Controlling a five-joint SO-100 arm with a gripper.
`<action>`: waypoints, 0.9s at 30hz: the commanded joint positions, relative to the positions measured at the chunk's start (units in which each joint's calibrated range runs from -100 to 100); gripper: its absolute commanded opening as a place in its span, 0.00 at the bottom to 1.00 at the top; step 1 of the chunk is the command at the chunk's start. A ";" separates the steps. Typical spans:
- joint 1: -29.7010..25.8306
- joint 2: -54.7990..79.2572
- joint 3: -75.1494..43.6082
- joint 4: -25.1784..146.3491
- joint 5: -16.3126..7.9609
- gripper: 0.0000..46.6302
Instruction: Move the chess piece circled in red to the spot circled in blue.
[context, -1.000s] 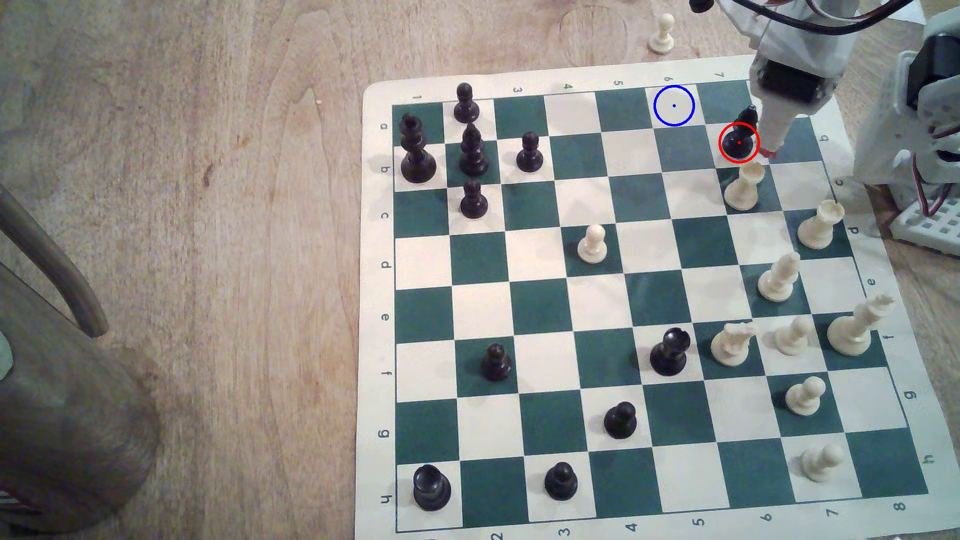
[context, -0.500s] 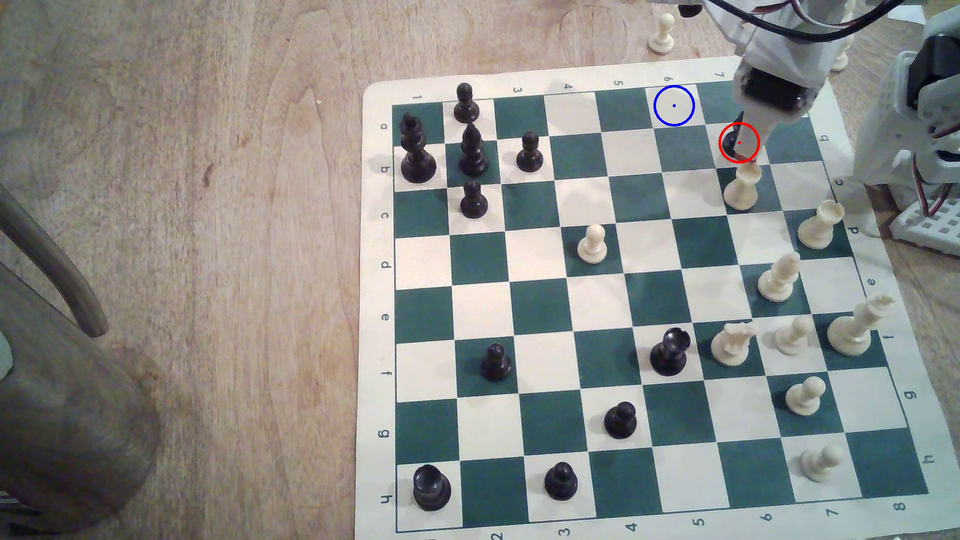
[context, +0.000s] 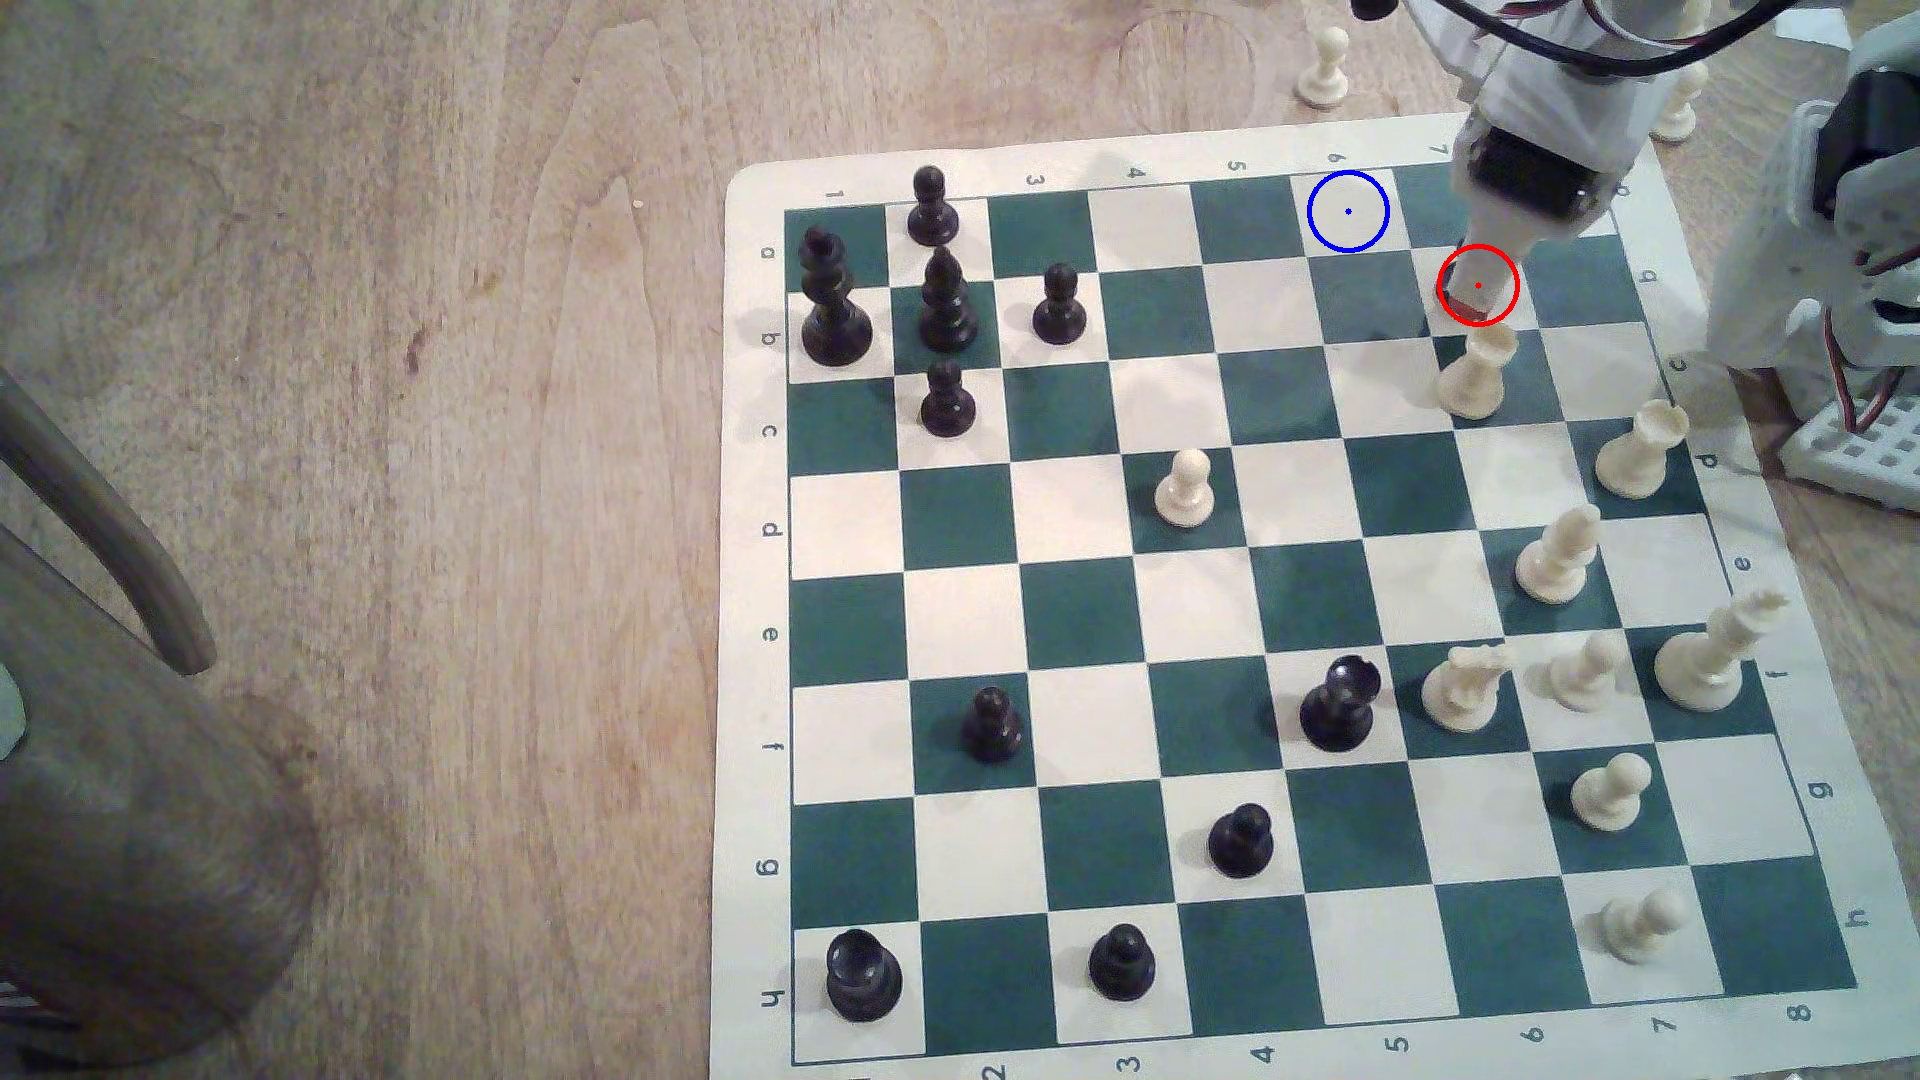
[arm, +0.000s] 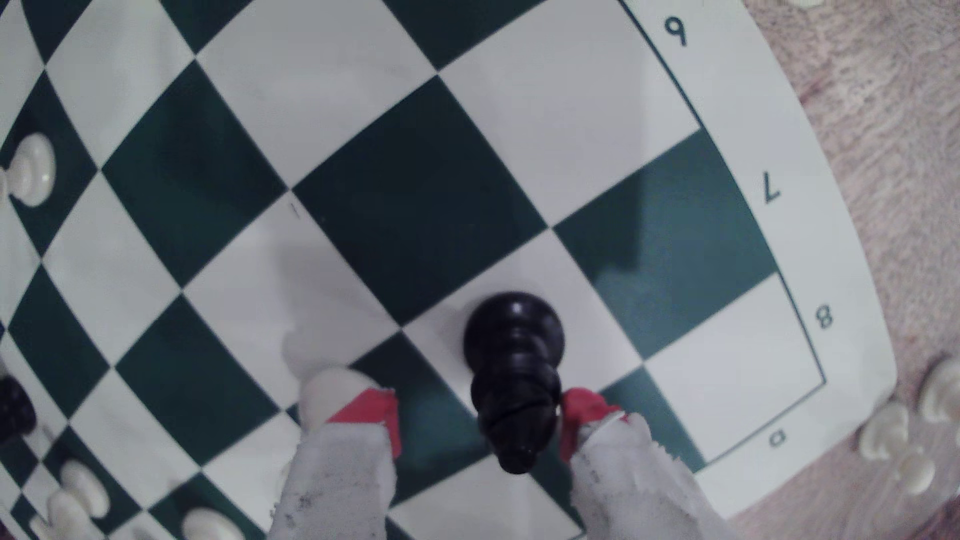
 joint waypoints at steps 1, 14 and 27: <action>0.78 -0.90 -0.75 -1.06 0.00 0.38; 1.17 -0.90 -0.66 -1.55 0.63 0.07; 1.02 -3.28 -2.38 0.74 0.83 0.00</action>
